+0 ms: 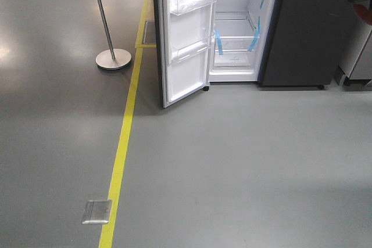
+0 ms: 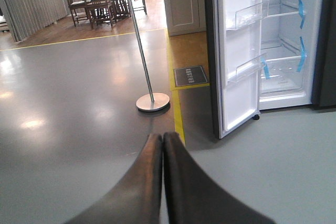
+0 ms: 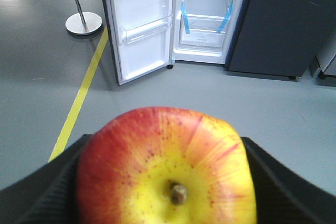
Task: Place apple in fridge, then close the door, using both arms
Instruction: 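Approach the refrigerator opening, keeping the apple in the right gripper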
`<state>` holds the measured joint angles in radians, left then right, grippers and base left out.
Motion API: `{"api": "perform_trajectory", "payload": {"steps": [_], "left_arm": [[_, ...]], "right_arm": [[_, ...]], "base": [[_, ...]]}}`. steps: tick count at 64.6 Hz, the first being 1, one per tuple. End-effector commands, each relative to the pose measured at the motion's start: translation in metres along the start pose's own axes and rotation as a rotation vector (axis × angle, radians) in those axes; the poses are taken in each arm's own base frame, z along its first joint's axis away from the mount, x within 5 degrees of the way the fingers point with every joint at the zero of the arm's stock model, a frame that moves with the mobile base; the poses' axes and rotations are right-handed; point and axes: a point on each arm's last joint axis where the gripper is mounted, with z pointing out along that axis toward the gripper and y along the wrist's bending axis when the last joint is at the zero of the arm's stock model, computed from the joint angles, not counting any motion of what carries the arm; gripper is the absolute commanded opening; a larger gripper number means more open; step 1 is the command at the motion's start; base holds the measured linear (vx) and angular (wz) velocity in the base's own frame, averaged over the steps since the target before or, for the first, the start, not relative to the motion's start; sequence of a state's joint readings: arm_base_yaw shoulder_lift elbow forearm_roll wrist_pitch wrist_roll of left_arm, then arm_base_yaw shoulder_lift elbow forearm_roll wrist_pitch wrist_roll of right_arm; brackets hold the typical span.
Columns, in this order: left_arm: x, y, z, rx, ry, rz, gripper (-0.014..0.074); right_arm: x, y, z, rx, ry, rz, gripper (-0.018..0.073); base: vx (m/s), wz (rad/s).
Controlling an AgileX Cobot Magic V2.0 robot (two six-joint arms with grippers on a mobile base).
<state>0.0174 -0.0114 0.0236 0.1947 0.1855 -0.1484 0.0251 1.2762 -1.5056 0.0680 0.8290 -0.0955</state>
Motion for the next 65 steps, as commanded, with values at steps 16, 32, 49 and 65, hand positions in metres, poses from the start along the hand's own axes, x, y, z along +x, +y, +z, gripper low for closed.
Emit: {"api": "perform_trajectory", "payload": {"steps": [16,32,49,65], "left_arm": [[-0.0126,-0.001,-0.0028,0.017,-0.1,-0.013,-0.0006],[-0.0126,-0.001,-0.0028,0.017,-0.1,-0.013,-0.0006],[-0.0126,-0.001,-0.0028,0.017,-0.1,-0.013,-0.0006],[-0.0126,-0.001,-0.0028,0.017,-0.1,-0.013,-0.0006]], "right_arm": [[-0.0156,-0.0013,-0.0185,0.016,-0.132,-0.01,0.0149],[-0.0156,-0.0013,-0.0185,0.016,-0.132,-0.01,0.0149],[-0.0156,-0.0013,-0.0185,0.016,-0.132,-0.01,0.0149],[-0.0158,-0.0013,-0.0185,0.016,-0.134,-0.01,0.0149]], "base": [[0.19,-0.04],[0.17,-0.02],[0.16,0.0],[0.15,0.01]]}}
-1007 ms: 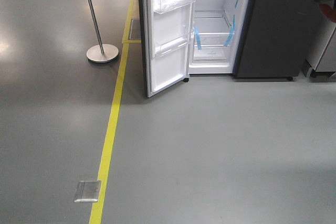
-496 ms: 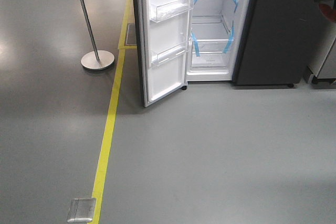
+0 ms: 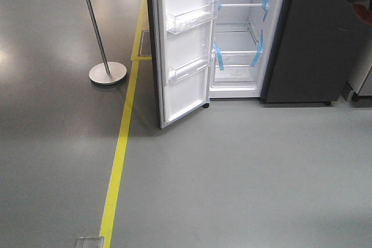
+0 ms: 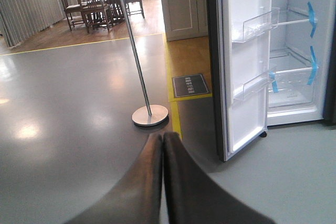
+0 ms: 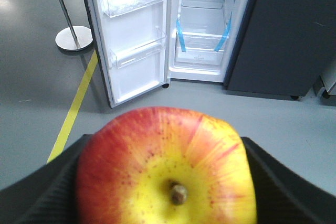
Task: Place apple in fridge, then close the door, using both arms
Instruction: 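Approach the refrigerator opening, keeping the apple in the right gripper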
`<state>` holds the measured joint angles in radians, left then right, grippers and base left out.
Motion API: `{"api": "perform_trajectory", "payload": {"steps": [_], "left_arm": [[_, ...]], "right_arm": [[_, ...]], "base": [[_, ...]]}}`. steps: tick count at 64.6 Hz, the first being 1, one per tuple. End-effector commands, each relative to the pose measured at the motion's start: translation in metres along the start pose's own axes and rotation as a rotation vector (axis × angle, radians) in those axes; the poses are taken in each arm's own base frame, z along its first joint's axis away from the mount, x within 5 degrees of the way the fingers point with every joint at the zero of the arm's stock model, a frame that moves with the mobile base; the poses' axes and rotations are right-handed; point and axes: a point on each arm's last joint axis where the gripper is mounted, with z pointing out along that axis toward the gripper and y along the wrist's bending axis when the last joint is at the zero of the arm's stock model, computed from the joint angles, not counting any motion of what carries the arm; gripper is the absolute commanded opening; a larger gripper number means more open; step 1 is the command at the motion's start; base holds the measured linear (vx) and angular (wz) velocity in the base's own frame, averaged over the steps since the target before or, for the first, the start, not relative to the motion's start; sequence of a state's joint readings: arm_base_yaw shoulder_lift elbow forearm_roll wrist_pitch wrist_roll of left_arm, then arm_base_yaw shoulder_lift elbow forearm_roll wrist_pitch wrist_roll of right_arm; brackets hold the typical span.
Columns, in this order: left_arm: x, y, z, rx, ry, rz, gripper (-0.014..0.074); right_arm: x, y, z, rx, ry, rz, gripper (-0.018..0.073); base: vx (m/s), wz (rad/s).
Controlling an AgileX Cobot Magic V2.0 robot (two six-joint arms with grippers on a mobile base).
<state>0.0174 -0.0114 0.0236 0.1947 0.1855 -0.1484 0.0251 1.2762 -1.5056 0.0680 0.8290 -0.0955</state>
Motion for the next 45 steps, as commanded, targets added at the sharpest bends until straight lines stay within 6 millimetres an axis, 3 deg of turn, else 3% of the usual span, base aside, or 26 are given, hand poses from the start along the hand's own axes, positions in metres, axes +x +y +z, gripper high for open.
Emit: {"api": "perform_trajectory", "payload": {"steps": [1,45], "left_arm": [[-0.0126,-0.001,-0.0028,0.017,-0.1,-0.013,-0.0006],[-0.0126,-0.001,-0.0028,0.017,-0.1,-0.013,-0.0006]], "right_arm": [[-0.0158,-0.0013,-0.0185,0.016,-0.134,-0.01,0.0149],[-0.0158,-0.0013,-0.0185,0.016,-0.134,-0.01,0.0149]], "base": [[0.14,0.02],[0.13,0.02]]}}
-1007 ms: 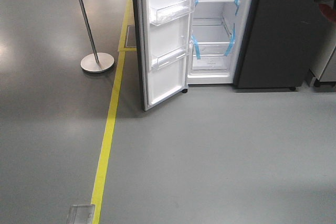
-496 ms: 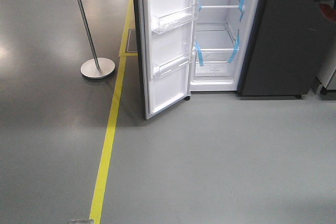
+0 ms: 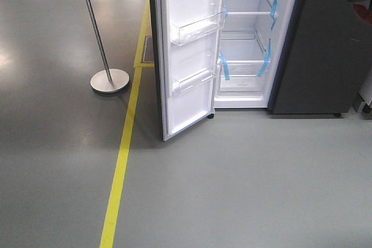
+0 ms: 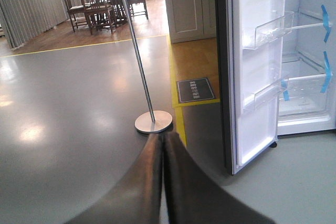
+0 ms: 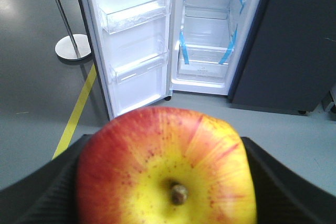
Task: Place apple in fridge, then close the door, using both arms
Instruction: 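Approach the refrigerator opening, keeping the apple in the right gripper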
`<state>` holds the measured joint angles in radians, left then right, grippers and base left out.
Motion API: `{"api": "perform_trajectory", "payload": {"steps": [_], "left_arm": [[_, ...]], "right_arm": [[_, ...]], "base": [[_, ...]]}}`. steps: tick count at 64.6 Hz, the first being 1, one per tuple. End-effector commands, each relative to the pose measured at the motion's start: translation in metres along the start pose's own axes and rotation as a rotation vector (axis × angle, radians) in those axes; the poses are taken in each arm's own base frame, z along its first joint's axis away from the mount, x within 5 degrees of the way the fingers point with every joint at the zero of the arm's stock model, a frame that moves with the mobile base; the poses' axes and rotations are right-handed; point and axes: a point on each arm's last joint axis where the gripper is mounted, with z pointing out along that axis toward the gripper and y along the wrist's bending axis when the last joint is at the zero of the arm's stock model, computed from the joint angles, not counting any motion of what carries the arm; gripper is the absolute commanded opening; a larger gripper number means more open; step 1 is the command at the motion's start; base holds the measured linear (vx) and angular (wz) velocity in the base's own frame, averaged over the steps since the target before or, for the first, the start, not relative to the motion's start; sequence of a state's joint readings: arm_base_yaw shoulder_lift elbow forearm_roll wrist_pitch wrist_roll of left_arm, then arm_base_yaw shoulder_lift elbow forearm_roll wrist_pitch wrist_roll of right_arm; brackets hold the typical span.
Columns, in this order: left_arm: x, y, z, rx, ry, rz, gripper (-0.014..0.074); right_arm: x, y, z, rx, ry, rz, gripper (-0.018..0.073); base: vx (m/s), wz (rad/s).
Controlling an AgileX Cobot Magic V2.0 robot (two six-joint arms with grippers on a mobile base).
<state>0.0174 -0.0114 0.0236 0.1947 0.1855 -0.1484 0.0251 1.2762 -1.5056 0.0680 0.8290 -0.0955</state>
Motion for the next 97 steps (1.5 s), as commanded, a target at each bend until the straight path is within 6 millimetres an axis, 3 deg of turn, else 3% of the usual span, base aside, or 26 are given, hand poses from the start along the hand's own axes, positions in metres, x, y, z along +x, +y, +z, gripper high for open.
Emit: {"api": "perform_trajectory", "payload": {"steps": [1,97], "left_arm": [[-0.0126,-0.001,-0.0028,0.017,-0.1,-0.013,-0.0006],[-0.0126,-0.001,-0.0028,0.017,-0.1,-0.013,-0.0006]], "right_arm": [[-0.0158,-0.0013,-0.0185,0.016,-0.134,-0.01,0.0149],[-0.0156,-0.0013,-0.0185,0.016,-0.132,-0.01,0.0149]], "base": [[0.12,0.01],[0.11,0.0]]}}
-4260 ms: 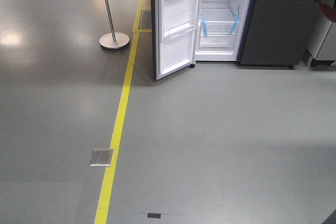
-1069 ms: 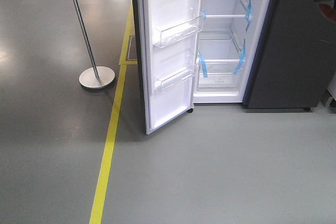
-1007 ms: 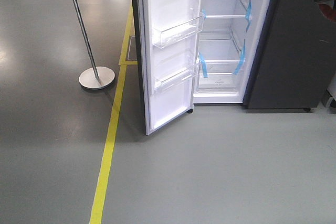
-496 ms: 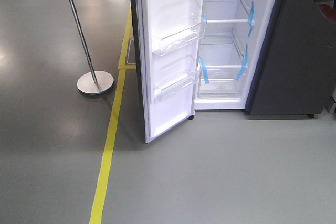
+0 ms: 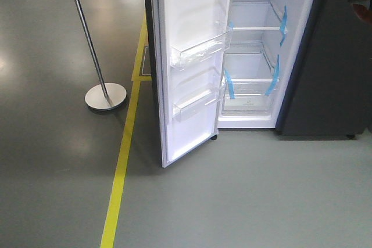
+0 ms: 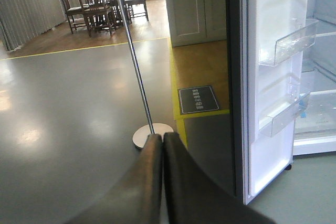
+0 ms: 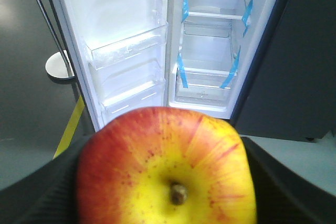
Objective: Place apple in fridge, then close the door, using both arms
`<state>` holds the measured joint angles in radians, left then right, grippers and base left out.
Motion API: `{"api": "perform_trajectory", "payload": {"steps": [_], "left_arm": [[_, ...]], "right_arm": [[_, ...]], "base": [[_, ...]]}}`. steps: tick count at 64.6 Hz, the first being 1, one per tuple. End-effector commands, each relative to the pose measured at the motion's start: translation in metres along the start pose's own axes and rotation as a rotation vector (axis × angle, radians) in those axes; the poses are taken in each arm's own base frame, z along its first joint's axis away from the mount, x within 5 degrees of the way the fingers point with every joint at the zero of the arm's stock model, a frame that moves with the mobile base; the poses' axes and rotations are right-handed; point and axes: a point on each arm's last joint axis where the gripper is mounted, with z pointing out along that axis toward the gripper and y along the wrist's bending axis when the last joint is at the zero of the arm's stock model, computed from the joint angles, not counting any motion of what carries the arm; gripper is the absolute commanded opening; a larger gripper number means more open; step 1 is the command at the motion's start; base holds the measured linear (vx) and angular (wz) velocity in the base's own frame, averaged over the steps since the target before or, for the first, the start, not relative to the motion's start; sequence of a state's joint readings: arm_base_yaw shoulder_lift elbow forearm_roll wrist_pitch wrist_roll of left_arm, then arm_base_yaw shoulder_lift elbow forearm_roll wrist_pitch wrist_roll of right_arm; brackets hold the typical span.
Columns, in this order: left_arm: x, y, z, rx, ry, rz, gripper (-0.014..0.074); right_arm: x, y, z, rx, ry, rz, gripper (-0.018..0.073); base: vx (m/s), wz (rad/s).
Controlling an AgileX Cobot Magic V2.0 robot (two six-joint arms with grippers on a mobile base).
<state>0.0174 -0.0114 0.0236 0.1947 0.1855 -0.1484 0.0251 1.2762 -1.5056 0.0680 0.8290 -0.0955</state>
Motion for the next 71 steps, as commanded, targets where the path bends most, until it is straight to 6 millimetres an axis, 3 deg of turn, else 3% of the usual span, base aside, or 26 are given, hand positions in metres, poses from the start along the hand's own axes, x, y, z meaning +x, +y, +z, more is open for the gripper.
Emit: {"api": "perform_trajectory", "payload": {"steps": [1,71], "left_arm": [[-0.0126,-0.001,-0.0028,0.017,-0.1,-0.013,-0.0006],[-0.0126,-0.001,-0.0028,0.017,-0.1,-0.013,-0.0006]], "right_arm": [[-0.0156,-0.0013,-0.0185,0.016,-0.132,-0.01,0.0149],[-0.0154,-0.0013,-0.0185,0.015,-0.13,-0.01,0.0149]], "base": [[0.12,0.02],[0.12,-0.01]]}}
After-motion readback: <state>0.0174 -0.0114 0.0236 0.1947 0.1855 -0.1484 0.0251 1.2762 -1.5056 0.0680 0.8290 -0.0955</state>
